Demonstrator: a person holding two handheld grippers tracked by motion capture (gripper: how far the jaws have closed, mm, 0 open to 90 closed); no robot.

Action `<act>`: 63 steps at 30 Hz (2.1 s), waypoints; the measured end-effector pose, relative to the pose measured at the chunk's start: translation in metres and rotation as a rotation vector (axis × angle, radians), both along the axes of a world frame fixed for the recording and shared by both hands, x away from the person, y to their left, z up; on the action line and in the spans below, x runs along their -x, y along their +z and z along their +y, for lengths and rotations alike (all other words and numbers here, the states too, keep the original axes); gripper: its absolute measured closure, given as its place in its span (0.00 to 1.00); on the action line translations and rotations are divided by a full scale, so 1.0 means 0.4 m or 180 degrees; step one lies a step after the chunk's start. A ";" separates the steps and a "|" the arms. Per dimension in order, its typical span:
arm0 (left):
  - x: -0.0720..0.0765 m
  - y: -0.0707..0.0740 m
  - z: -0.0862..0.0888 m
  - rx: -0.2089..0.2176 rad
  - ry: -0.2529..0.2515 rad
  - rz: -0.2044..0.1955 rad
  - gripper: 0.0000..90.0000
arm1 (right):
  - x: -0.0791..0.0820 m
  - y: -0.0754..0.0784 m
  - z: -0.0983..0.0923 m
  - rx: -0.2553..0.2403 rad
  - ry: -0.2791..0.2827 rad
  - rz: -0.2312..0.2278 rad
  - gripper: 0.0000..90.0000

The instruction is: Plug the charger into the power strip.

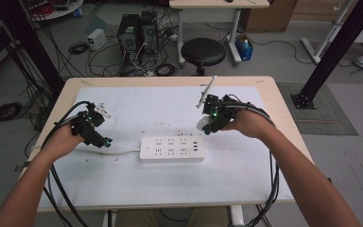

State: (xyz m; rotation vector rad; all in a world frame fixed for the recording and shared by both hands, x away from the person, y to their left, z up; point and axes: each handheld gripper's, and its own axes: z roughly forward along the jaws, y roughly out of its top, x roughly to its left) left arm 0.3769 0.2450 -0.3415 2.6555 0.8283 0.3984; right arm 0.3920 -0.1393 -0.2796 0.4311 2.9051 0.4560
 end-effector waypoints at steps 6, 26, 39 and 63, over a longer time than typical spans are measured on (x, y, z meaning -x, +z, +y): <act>0.001 -0.011 -0.007 0.0033 -0.0019 0.0026 0.24 | -0.022 -0.049 0.070 0.0035 0.0143 0.0073 0.69; 0.011 -0.037 0.010 0.0056 -0.0004 0.0032 0.24 | -0.036 -0.173 0.182 0.0650 0.0630 0.0069 0.69; 0.012 -0.040 -0.001 0.0056 -0.0041 0.0008 0.24 | -0.051 -0.178 0.229 0.0980 0.1131 0.0117 0.69; 0.017 -0.039 -0.005 0.0167 -0.0103 0.0056 0.24 | -0.074 -0.200 0.249 0.1002 0.0842 0.0364 0.69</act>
